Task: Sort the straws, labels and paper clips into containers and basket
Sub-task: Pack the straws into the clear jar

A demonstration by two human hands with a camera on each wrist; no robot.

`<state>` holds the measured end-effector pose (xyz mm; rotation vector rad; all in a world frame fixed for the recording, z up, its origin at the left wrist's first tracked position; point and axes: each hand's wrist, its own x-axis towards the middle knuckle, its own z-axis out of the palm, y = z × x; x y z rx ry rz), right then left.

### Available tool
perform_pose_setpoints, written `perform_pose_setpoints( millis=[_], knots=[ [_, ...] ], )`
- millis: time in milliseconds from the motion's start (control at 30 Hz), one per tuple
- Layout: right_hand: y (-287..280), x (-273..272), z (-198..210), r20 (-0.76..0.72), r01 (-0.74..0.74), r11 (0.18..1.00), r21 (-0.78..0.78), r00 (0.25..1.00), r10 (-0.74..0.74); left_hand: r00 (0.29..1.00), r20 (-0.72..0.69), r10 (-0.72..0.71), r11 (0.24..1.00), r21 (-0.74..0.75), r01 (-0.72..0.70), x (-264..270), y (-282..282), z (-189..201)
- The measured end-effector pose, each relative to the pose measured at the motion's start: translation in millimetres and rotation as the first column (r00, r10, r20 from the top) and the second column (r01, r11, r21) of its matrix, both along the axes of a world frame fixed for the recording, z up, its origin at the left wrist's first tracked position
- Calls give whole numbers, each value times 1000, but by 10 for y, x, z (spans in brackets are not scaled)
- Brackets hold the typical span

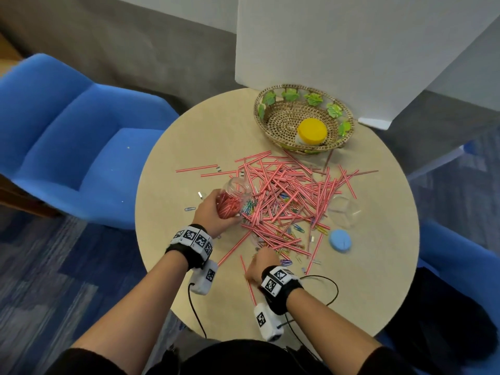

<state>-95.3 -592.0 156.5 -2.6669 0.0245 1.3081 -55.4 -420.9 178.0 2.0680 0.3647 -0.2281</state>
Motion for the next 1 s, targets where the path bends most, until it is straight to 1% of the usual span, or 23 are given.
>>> perform_pose_setpoints(
  millis=[67,100,167,233,267,367,433,500,567,633,700,733,833,1000],
  knots=[
    [84,60,7,93,2,999,37,996,-6,1000,-2,4,1000,-1,-4,-14,11,2],
    [126,66,30,111,-20,999,44,994,15,1000,-3,6,1000,1,-6,-18,15,6],
    [180,28,50,164,-130,991,13,978,126,1000,-1,11,1000,4,-11,-17,8,27],
    [201,-7,37,258,-267,963,-41,928,268,1000,6,9,1000,-4,-8,-5,-2,50],
    [192,-12,30,282,-317,946,-62,904,321,1000,12,6,1000,-12,-6,1,-7,60],
    [147,15,82,275,-412,910,-47,870,409,1000,23,-1,1000,-23,2,6,0,78],
    [78,47,115,228,-456,889,-35,863,451,1000,26,-6,1000,-26,7,9,-2,83],
    [-4,102,133,201,-427,904,19,888,415,999,32,-10,1000,-28,11,6,-11,85],
    [-123,193,110,215,-327,938,118,930,297,999,39,-13,999,-38,15,0,-14,79],
    [-252,340,128,287,-197,965,174,947,142,999,46,-14,998,-57,17,-9,-13,74],
    [-350,504,164,380,-96,983,158,924,29,999,51,-12,997,-74,16,-15,-13,75],
    [-369,574,166,399,-72,989,132,917,13,998,54,-10,997,-82,14,-19,-8,64],
    [-314,729,88,362,-67,997,35,931,50,999,51,-14,996,-90,18,-42,5,46],
    [-96,820,-40,401,-164,986,23,905,141,999,47,-17,995,-94,21,-51,77,22]
  ],
)
